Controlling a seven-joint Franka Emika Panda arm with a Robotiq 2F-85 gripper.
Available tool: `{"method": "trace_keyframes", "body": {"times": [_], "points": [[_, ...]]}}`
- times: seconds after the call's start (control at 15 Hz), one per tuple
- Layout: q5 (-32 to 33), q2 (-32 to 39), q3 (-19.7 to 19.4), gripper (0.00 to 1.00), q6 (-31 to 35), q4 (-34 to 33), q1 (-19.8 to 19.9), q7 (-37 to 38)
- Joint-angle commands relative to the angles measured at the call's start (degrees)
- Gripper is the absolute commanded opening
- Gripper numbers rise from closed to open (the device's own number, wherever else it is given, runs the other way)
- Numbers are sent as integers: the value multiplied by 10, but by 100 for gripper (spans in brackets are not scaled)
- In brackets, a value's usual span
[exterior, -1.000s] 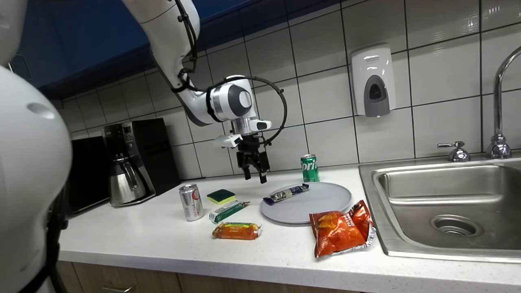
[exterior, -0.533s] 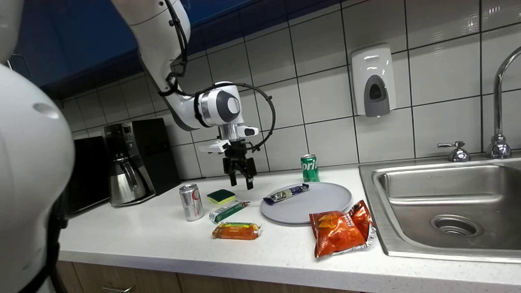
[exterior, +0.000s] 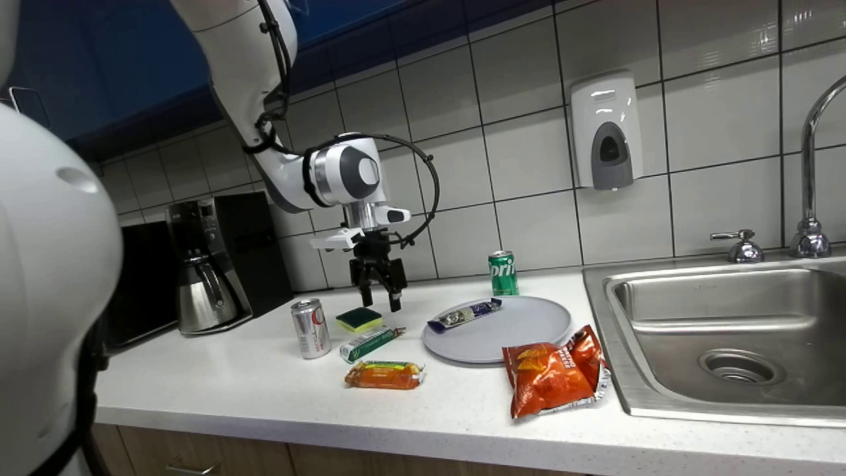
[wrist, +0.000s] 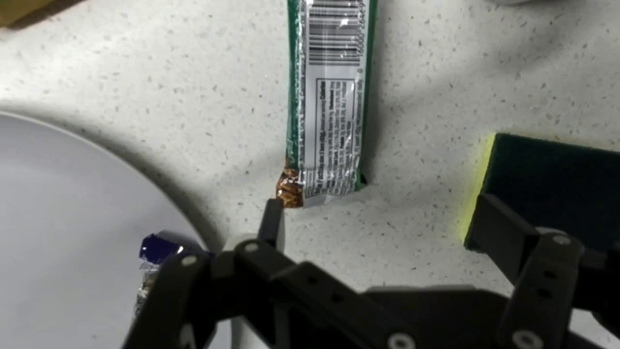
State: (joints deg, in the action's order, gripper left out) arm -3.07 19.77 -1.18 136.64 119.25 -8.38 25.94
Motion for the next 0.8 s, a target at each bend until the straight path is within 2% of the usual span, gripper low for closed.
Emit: {"method": "trace_keyframes", "body": {"times": [0.0,0.73], "points": [[-1,-41,9,100,-15,39,4,-19],[2,-53,13,100,-18,87,7,-25]]}}
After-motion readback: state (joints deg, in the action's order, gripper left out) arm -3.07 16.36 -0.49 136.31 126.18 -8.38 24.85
